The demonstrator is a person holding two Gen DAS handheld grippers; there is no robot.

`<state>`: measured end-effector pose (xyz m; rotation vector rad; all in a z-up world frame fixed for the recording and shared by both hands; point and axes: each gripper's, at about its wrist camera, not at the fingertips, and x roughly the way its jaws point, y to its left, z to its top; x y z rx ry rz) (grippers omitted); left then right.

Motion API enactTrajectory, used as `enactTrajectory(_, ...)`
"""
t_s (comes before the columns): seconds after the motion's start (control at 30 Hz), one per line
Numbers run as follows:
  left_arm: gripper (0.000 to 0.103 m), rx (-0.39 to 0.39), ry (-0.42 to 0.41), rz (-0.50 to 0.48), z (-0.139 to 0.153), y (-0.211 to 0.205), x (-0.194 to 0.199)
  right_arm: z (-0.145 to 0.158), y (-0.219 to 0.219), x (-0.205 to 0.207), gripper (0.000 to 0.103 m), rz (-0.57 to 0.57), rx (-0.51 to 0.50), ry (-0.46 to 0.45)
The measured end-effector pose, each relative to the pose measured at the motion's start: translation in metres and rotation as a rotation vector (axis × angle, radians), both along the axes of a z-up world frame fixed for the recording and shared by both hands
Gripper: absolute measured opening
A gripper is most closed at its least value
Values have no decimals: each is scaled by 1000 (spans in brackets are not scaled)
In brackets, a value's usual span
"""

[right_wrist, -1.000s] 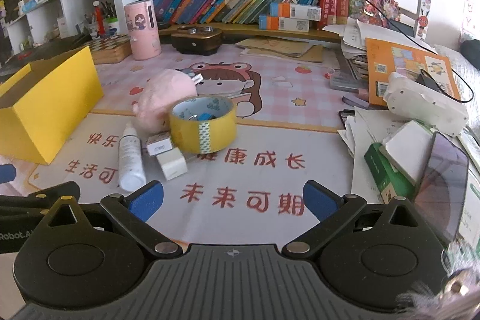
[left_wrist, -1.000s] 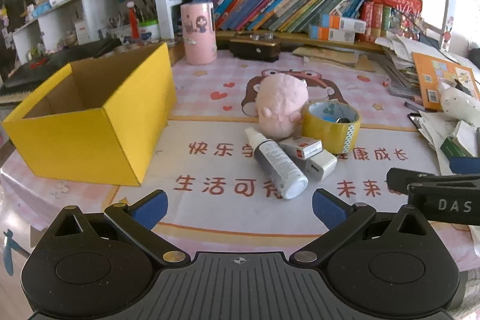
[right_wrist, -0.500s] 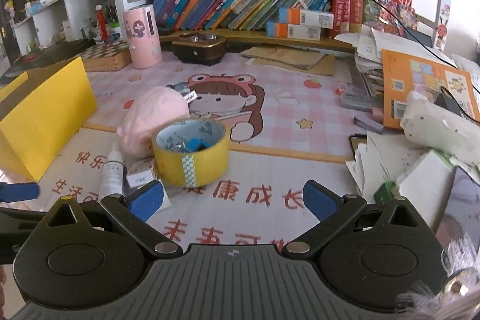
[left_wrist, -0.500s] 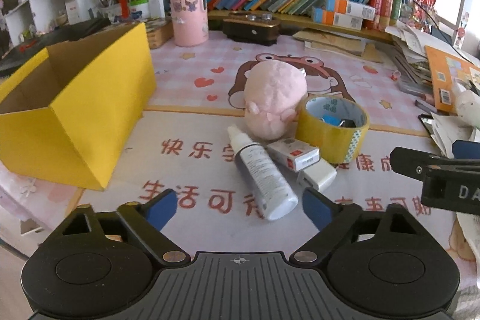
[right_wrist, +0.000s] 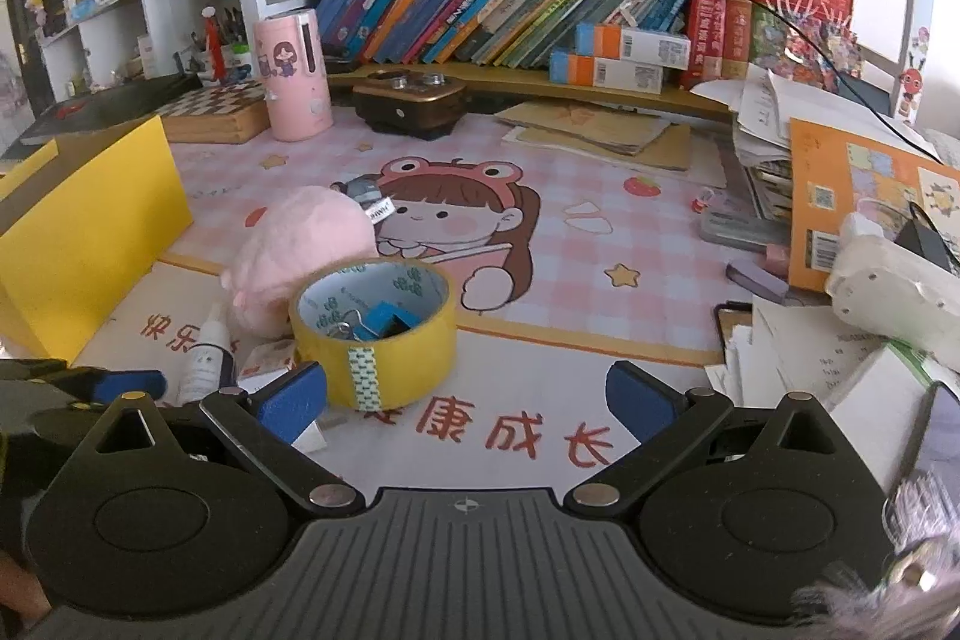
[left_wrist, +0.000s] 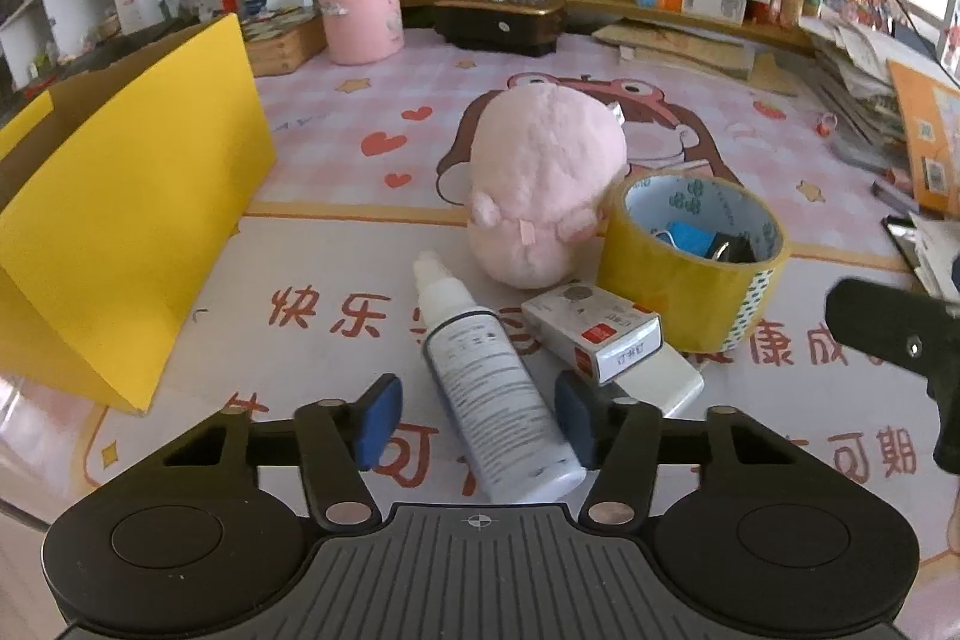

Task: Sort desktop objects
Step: 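Close the left tool on the white spray bottle while the right tool grips the yellow tape roll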

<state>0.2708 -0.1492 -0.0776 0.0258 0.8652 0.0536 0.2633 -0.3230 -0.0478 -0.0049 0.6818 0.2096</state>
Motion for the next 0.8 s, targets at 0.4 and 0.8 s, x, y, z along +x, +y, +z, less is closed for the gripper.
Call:
enactTrajectory(0.4,31,-81,15,13,3,22,-6,-12,19,31,101,65,18,66)
enactTrajectory(0.8,31,-241,-96,90,45,56,-34,-37,47,69,101,157,-56,62)
